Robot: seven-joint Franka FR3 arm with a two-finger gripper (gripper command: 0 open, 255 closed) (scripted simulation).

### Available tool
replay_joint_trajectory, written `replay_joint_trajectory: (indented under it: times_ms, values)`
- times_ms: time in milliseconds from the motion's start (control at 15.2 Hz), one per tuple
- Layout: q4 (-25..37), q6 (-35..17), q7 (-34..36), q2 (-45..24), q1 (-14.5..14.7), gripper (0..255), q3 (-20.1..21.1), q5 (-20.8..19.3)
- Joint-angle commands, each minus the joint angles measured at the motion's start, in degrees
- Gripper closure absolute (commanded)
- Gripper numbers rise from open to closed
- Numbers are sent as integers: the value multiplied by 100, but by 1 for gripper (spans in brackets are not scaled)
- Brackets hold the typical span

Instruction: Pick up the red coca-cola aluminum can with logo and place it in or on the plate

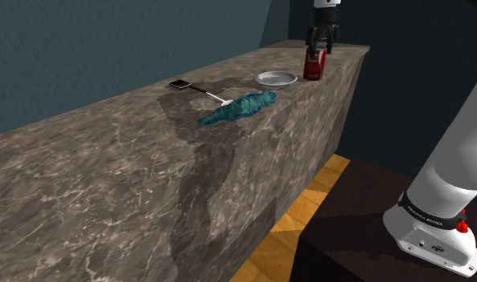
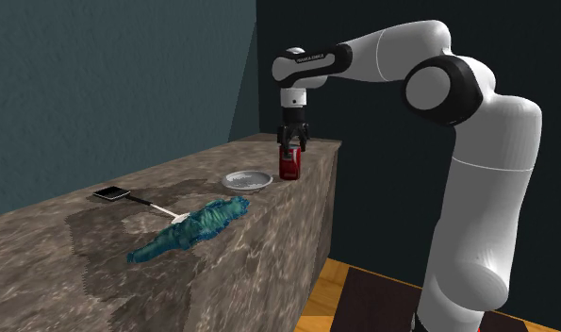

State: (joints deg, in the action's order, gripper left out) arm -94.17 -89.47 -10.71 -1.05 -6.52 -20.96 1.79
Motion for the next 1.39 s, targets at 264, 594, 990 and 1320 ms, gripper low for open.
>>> replay_joint_trajectory:
  times_ms: [264, 594, 990, 1320]
  values:
    - [-51, -34, 1, 21, 1, 0, 1, -7]
    - [-47, -33, -2, 18, -1, 255, -1, -6]
    - [-46, -41, -7, 8, -3, 255, -4, -3]
    - [333, 291, -8, -42, -6, 255, -10, 14]
